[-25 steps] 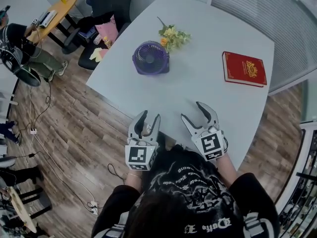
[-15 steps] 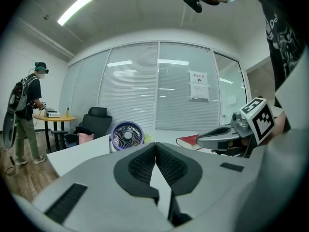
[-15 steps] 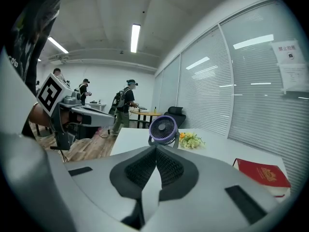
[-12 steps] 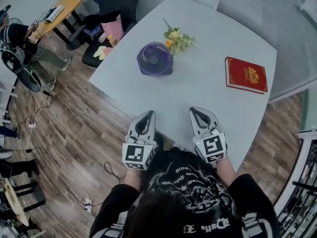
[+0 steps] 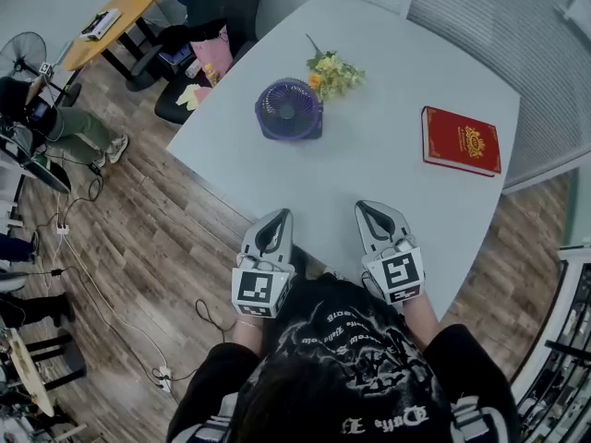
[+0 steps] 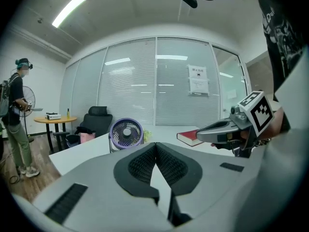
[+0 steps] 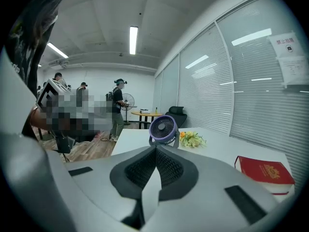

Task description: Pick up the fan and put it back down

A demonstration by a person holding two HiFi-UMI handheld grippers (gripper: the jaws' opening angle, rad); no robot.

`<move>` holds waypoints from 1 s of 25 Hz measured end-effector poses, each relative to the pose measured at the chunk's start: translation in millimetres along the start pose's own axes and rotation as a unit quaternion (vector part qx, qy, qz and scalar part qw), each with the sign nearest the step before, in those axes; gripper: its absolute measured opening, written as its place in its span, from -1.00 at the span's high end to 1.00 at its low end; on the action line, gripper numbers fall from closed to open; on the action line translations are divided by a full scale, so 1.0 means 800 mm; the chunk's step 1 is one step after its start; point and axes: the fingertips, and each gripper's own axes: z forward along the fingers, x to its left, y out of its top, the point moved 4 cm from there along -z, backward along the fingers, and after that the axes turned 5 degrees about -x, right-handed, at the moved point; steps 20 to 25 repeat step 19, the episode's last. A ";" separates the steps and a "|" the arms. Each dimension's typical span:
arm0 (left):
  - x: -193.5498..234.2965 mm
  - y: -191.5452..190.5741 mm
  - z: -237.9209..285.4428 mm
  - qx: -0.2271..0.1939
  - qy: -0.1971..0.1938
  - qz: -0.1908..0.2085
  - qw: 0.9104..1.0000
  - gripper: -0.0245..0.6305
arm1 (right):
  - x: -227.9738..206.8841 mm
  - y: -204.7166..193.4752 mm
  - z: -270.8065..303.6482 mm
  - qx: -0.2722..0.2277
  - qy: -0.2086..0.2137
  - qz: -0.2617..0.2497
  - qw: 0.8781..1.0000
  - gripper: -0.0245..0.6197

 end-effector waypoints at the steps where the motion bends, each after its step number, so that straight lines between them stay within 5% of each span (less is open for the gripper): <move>1: -0.002 0.001 0.001 0.003 0.000 0.000 1.000 0.86 | -0.002 -0.001 0.000 0.001 -0.001 -0.001 1.000 0.90; 25: -0.002 0.002 0.001 0.009 0.005 0.018 1.000 0.86 | -0.003 -0.002 0.005 0.003 0.001 -0.013 1.000 0.90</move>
